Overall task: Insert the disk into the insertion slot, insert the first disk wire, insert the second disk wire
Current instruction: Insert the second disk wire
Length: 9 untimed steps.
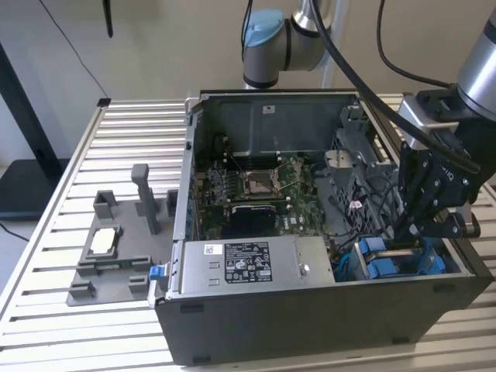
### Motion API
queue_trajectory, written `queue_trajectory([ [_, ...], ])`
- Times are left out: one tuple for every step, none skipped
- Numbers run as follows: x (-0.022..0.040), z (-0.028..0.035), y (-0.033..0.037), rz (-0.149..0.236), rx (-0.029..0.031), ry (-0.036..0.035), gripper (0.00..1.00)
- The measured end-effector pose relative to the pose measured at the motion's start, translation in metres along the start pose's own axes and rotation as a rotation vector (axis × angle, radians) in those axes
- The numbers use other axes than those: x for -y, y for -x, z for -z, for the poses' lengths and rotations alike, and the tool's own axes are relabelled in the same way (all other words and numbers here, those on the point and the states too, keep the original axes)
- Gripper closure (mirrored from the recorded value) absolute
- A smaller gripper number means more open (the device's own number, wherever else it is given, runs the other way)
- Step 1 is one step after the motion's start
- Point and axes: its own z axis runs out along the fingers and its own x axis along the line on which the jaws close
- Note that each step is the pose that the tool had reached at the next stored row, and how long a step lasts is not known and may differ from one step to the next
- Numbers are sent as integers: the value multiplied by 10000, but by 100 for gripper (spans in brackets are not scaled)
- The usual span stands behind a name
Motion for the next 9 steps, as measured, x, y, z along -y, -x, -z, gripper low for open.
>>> queue_trajectory([
  [0,0,0,1,-1,-17,84],
  [0,-1,0,2,2,-37,84],
  [0,-1,0,3,3,-55,84],
  [0,0,0,4,2,-73,84],
  [0,-1,0,5,1,-85,84],
  [0,-1,0,6,1,-93,84],
  [-1,-1,1,6,0,-99,84],
  [-3,-2,1,7,1,-101,84],
  [-5,-2,1,7,2,-102,84],
])
